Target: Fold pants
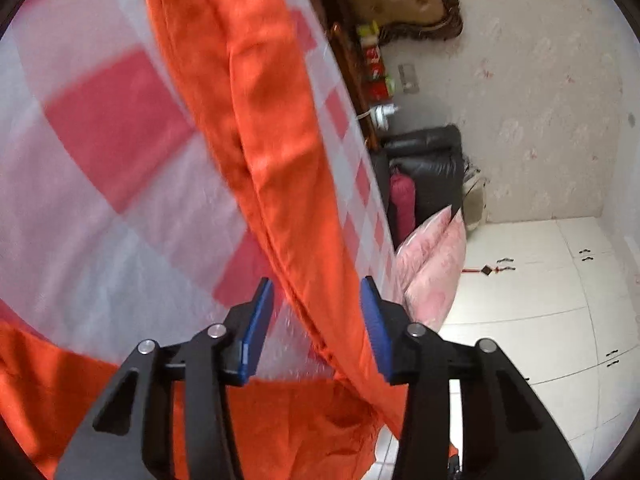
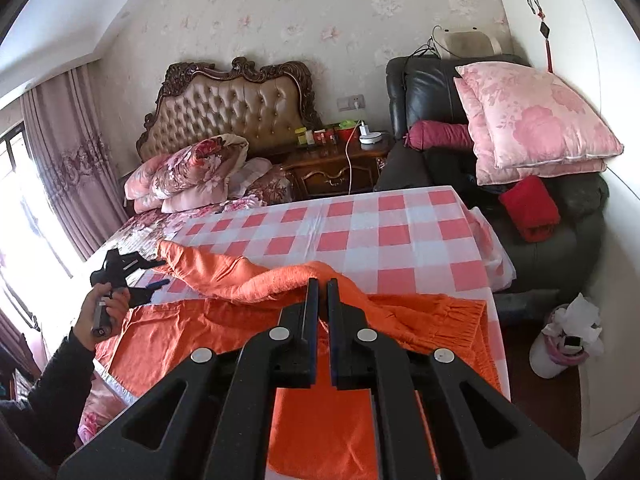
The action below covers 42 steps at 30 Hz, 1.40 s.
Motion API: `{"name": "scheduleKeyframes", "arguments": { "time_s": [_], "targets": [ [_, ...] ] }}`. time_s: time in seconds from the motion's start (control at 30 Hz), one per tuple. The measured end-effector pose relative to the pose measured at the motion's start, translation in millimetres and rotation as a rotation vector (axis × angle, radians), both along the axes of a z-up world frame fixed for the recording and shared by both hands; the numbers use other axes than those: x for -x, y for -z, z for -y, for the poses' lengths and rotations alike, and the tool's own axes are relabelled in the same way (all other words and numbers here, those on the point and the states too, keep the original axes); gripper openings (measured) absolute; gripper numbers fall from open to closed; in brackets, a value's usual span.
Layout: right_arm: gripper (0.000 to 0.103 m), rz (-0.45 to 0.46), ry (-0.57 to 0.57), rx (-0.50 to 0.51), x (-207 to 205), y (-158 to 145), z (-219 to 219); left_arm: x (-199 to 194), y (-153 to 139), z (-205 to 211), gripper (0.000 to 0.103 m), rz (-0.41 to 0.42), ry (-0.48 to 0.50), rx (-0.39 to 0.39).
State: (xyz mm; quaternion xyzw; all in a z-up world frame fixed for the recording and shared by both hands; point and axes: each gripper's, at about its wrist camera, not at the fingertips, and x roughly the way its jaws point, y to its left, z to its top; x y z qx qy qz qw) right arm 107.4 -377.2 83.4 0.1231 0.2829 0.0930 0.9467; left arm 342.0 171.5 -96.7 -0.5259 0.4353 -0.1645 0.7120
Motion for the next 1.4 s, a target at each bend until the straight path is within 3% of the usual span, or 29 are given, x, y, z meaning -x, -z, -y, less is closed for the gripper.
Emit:
{"name": "scheduleKeyframes", "arguments": {
  "time_s": [0.3, 0.47, 0.53, 0.6, 0.67, 0.73, 0.77, 0.83, 0.93, 1.03, 1.1, 1.13, 1.17, 1.27, 1.33, 1.4],
  "targets": [
    [0.005, 0.013, -0.007, 0.008, 0.2, -13.0, 5.6, -12.4, 13.0, 40.6, 0.029, -0.036, 0.052, 0.015],
    [0.005, -0.001, 0.0, 0.003, 3.2, -7.9, 12.4, -28.4, 12.9, 26.5, 0.002, -0.047, 0.003, -0.037],
    [0.005, -0.016, -0.006, -0.004, 3.6, -0.7, 15.2, -25.3, 6.7, 16.0, 0.002, -0.034, -0.005, -0.051],
    [0.005, -0.03, -0.015, 0.016, 5.6, 8.2, 12.5, -0.2, -22.5, 6.6, 0.002, 0.051, -0.024, -0.142],
    [0.005, -0.044, -0.021, 0.034, 9.4, 20.4, 10.7, 38.6, -59.2, 2.4, 0.002, 0.163, -0.042, -0.269],
    [0.005, -0.069, -0.011, 0.029, 17.2, 39.6, 13.0, 89.6, -82.9, -1.0, 0.002, 0.252, -0.068, -0.348],
    [0.005, -0.089, -0.004, 0.025, 22.4, 51.3, 14.0, 130.1, -87.1, -2.4, 0.002, 0.288, -0.081, -0.385],
    [0.005, -0.132, 0.0, 0.012, 29.9, 73.4, 16.0, 174.0, -81.1, -1.4, 0.002, 0.29, -0.096, -0.417],
    [0.005, -0.216, 0.006, -0.004, 42.7, 114.8, 15.6, 229.5, -43.5, -2.4, 0.002, 0.22, -0.112, -0.402],
    [0.005, -0.251, 0.024, 0.002, 51.4, 138.9, 11.7, 252.2, -3.2, -15.0, 0.004, 0.147, -0.114, -0.336],
    [0.005, -0.253, 0.03, -0.006, 55.3, 144.5, 11.0, 257.2, 1.6, -28.3, 0.015, 0.183, -0.144, -0.311],
    [0.005, -0.251, 0.037, -0.006, 56.6, 145.7, 10.5, 259.7, 3.0, -39.1, 0.03, 0.191, -0.173, -0.298],
    [0.005, -0.248, 0.041, -0.002, 57.5, 146.3, 10.6, 261.9, 6.1, -52.9, 0.036, 0.19, -0.21, -0.249],
    [0.005, -0.241, 0.05, -0.024, 57.9, 148.4, 11.8, 257.8, 12.2, -74.7, 0.036, 0.163, -0.204, -0.115],
    [0.005, -0.241, 0.053, -0.037, 56.5, 148.6, 14.6, 260.4, 5.5, -83.8, 0.036, 0.169, -0.242, -0.133],
    [0.005, -0.236, 0.049, -0.054, 57.3, 145.3, 16.3, 263.4, 3.3, -93.2, 0.04, 0.166, -0.256, -0.094]
  ]
}}
